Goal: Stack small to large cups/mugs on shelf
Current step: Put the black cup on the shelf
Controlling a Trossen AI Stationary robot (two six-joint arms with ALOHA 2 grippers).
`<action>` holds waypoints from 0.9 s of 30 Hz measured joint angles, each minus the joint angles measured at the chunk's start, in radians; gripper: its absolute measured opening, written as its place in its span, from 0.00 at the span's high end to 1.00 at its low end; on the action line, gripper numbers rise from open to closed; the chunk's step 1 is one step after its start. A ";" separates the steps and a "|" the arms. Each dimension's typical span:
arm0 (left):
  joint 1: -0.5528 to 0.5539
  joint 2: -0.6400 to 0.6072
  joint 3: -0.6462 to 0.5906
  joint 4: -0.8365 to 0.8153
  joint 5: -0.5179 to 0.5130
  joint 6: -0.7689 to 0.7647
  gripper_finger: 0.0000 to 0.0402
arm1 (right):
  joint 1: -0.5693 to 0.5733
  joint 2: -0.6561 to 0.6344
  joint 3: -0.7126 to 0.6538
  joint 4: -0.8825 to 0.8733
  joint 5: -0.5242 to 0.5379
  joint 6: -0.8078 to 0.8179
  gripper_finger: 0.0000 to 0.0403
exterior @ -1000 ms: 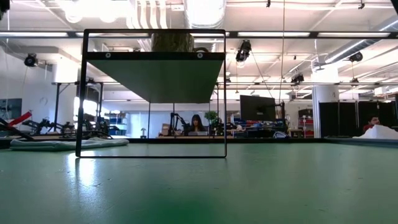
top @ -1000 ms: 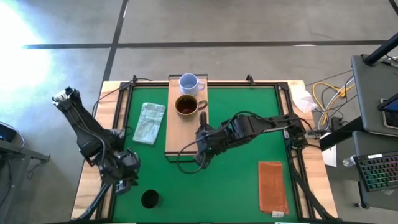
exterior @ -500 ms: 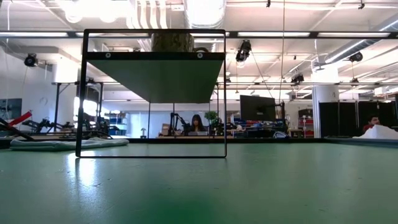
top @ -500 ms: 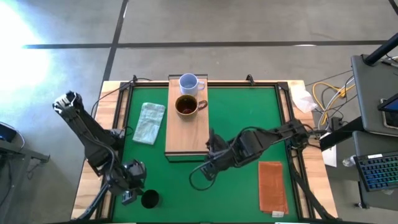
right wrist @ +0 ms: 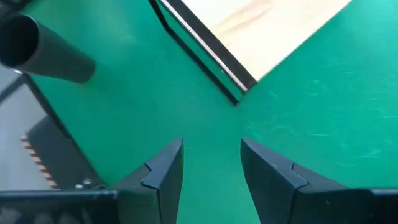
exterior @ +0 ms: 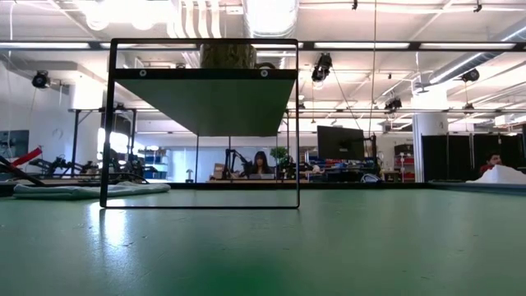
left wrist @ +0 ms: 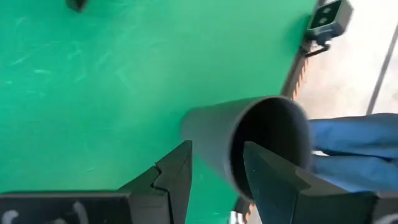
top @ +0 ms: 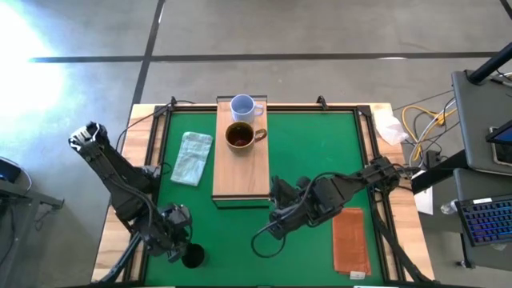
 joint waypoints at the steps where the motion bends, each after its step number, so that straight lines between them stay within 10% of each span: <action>1: 0.000 0.011 0.013 0.000 0.000 -0.001 0.68 | 0.006 0.000 0.000 -0.014 0.009 -0.003 0.62; 27: -0.007 0.239 0.166 -0.164 0.041 0.006 0.68 | 0.084 0.000 0.000 -0.032 0.108 -0.042 0.62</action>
